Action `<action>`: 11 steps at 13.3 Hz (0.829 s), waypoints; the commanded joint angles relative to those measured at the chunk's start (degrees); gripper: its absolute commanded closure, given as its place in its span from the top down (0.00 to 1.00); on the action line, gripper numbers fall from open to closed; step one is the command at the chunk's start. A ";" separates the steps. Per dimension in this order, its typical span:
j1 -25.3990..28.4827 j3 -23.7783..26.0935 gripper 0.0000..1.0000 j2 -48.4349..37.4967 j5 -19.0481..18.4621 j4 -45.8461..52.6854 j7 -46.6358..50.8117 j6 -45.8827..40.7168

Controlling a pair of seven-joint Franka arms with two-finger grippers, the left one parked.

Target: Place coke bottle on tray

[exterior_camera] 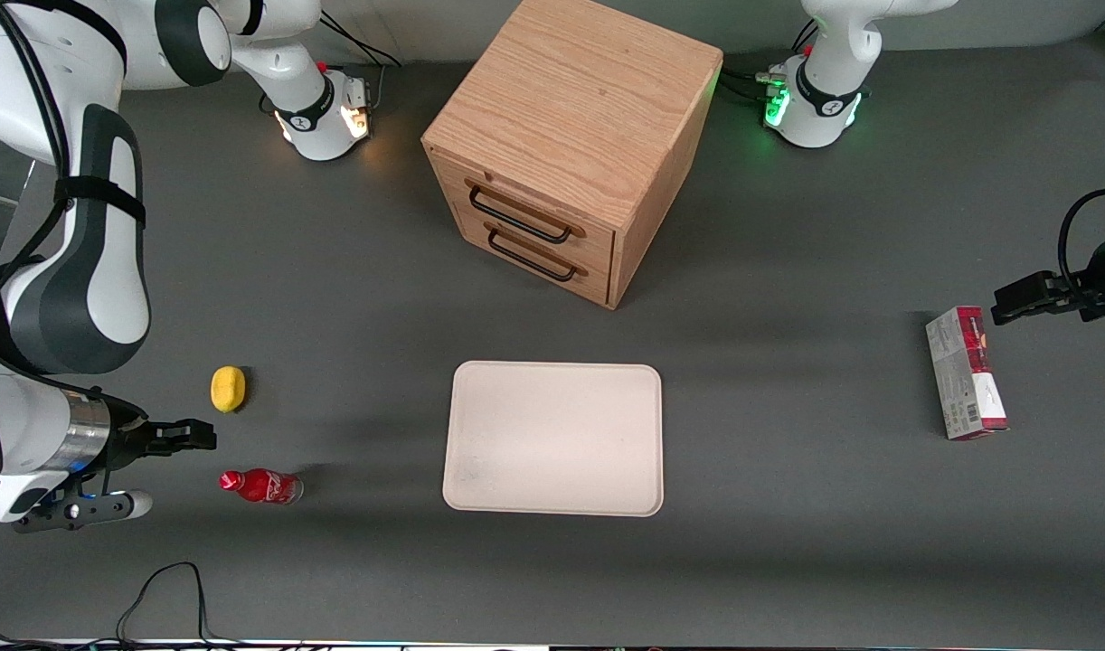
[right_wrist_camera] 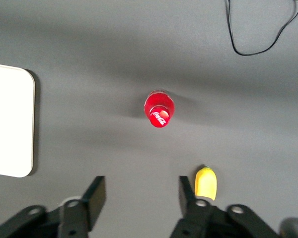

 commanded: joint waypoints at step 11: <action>-0.02 -0.30 1.00 4.82 -0.92 -11.52 -1.60 20.13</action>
